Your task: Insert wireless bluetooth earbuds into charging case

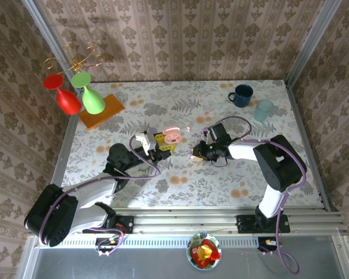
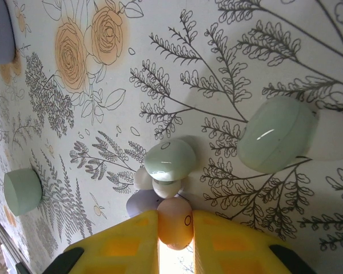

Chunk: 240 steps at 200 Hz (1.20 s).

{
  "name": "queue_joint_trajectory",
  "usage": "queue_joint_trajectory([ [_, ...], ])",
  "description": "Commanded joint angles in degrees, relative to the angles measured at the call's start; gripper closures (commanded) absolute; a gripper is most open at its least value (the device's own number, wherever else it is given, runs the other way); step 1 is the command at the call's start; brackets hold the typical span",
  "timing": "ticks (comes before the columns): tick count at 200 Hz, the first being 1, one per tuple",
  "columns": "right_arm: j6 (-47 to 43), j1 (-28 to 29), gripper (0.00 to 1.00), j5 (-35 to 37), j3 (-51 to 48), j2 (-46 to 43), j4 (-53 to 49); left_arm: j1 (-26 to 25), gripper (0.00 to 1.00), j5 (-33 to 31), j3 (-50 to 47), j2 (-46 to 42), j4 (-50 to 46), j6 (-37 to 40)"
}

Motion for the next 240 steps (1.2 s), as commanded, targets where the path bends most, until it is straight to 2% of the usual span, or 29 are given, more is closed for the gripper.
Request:
queue_joint_trajectory([
  [1,0.3,0.7,0.81,2.1,1.1,-0.5,-4.4,0.2,0.67,0.4,0.3,0.1,1.1,-0.2],
  [72,-8.8,5.9,0.81,20.6,7.6,-11.4,-28.6,-0.1,0.68,-0.3,0.5,1.0,-2.3,3.5],
  [116,-12.2,9.0,0.81,31.5,11.2,-12.7,-39.1,0.0,0.67,0.1,0.6,2.6,-1.6,3.8],
  [150,-12.8,10.7,0.81,36.7,13.3,-13.2,-44.0,0.1,0.67,-0.1,0.3,2.9,-1.4,3.8],
  [173,-13.6,11.5,0.81,38.2,13.6,-14.1,-44.1,0.2,0.67,-0.1,0.1,2.8,-1.4,3.8],
  [212,-15.2,11.7,0.81,36.6,10.6,-20.7,-39.3,0.4,0.66,0.3,0.1,2.9,-3.0,4.3],
  [233,-19.1,11.9,0.82,33.2,8.3,-26.3,-33.9,0.5,0.66,0.4,0.1,2.4,-5.2,4.9],
  [240,-21.0,12.0,0.82,31.3,7.4,-28.3,-31.5,0.5,0.66,2.4,-0.1,2.0,-6.0,5.2],
])
